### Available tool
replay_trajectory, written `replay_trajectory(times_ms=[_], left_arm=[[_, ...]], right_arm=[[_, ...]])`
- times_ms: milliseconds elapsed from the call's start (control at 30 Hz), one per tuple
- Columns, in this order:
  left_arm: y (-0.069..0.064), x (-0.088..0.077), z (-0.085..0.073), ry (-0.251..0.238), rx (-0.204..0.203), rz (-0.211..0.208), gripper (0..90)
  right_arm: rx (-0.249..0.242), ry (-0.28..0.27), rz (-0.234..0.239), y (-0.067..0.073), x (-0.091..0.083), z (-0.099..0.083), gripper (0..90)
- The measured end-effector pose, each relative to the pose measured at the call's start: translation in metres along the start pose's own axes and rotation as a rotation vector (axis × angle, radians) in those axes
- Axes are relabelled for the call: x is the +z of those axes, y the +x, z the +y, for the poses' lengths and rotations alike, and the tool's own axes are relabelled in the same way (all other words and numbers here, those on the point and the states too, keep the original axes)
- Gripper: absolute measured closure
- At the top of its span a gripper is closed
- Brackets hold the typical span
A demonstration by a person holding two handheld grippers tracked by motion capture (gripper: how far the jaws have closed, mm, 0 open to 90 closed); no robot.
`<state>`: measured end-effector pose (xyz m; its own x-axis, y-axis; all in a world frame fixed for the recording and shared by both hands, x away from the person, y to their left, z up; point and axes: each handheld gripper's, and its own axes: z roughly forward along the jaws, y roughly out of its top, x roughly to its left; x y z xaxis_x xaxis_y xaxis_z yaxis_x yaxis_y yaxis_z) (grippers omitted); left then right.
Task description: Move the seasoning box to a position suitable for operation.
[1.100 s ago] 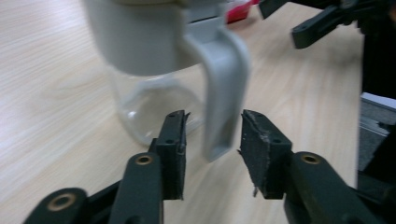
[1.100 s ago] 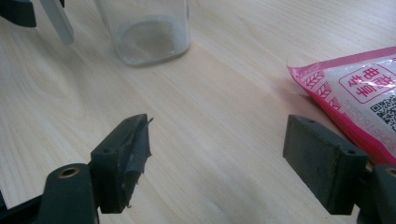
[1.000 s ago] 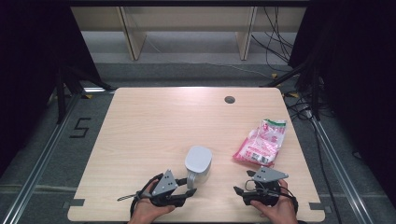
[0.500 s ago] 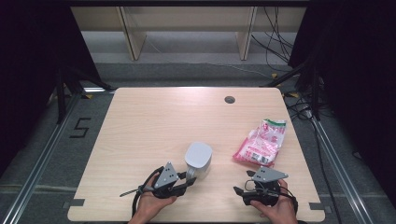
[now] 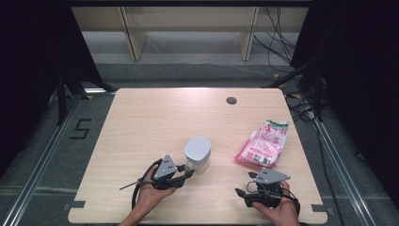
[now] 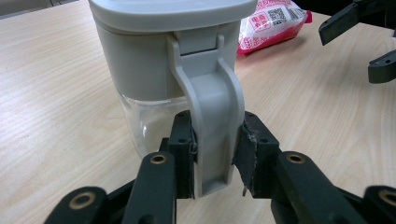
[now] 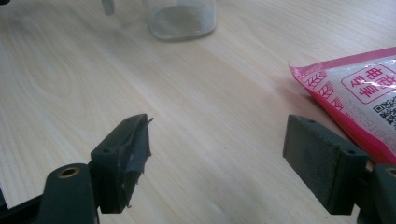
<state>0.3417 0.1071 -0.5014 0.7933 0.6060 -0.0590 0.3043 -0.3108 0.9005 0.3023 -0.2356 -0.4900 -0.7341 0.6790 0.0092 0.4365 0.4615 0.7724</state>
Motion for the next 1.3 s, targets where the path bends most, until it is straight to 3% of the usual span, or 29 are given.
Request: replay_trajectory(times_ms=[33,100,300,667,867,1067,1233,1267,1300], left_arm=[[0.003,0.0,0.001,0.004,0.017,-0.006,68.5],[0.004,0.0,0.001,0.001,0.004,-0.003,68.3],[0.015,-0.004,0.0,0.012,0.013,0.036,68.1],[0.035,-0.009,-0.004,-0.011,-0.02,0.14,67.8],[0.046,-0.008,-0.001,0.004,0.0,0.131,68.2],[0.047,-0.004,0.001,0.006,-0.001,0.134,68.4],[0.05,0.001,0.004,0.012,0.008,0.109,68.4],[0.052,0.002,0.006,0.017,0.046,0.108,68.4],[0.051,0.003,0.005,0.015,0.024,0.105,68.5]], right_arm=[[-0.006,-0.004,-0.017,0.0,-0.001,0.0,23.8],[-0.008,-0.005,-0.018,0.0,-0.001,0.0,23.8],[-0.006,0.01,0.0,0.0,0.0,0.0,23.8],[-0.009,0.01,0.003,0.0,0.0,0.0,23.8],[-0.011,0.003,-0.017,0.0,0.001,0.0,23.8],[-0.01,0.003,-0.016,0.0,0.001,0.0,23.7],[-0.011,0.002,-0.013,0.0,0.001,0.0,23.6],[-0.013,0.001,-0.013,0.0,0.001,0.0,23.6],[-0.011,0.002,-0.012,0.0,0.001,0.0,23.7]])
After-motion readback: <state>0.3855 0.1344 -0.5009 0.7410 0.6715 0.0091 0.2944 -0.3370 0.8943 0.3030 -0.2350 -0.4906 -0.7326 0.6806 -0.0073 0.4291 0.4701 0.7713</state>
